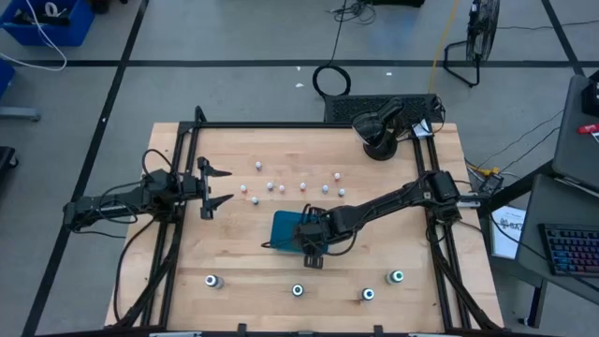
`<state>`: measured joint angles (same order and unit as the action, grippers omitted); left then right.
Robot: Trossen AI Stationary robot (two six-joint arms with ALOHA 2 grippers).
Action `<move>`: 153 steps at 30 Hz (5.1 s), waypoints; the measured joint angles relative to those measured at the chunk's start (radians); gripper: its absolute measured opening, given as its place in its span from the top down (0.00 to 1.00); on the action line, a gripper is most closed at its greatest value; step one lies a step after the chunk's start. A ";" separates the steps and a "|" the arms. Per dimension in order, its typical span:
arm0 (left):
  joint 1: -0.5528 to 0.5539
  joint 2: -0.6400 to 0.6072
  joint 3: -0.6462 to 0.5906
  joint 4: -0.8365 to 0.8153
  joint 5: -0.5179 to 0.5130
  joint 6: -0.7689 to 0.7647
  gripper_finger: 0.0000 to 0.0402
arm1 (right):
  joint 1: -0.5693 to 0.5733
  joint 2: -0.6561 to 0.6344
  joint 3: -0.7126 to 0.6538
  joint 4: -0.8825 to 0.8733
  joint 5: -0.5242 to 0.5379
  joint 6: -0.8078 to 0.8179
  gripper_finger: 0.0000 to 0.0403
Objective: Pick & Place food coloring
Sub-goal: Put the black food coloring bottle into the blue bin
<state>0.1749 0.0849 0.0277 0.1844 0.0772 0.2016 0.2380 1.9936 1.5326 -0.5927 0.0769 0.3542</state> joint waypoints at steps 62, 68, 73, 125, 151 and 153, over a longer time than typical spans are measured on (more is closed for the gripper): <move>0.000 0.000 0.000 0.000 0.000 0.000 0.24 | -0.449 -0.262 -0.504 0.066 -0.054 -0.079 0.55; 0.000 0.000 0.000 0.000 0.000 0.000 0.24 | -0.451 -0.261 -0.519 0.113 -0.053 -0.079 0.55; 0.000 0.000 0.000 0.000 0.000 0.000 0.24 | -0.451 -0.261 -0.519 0.111 -0.053 -0.079 0.55; 0.000 0.000 0.000 0.000 0.000 0.000 0.24 | -0.124 0.086 0.232 -0.338 0.053 -0.246 0.86; 0.000 0.000 0.000 0.000 0.000 0.000 0.24 | -0.110 0.102 0.045 -0.166 -0.106 -0.161 0.85; 0.000 0.000 0.000 0.000 0.000 0.000 0.24 | -0.110 0.097 0.045 -0.161 -0.106 -0.147 0.78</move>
<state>0.1753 0.0853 0.0276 0.1845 0.0772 0.2016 0.1284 2.0905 1.5780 -0.7533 -0.0292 0.2072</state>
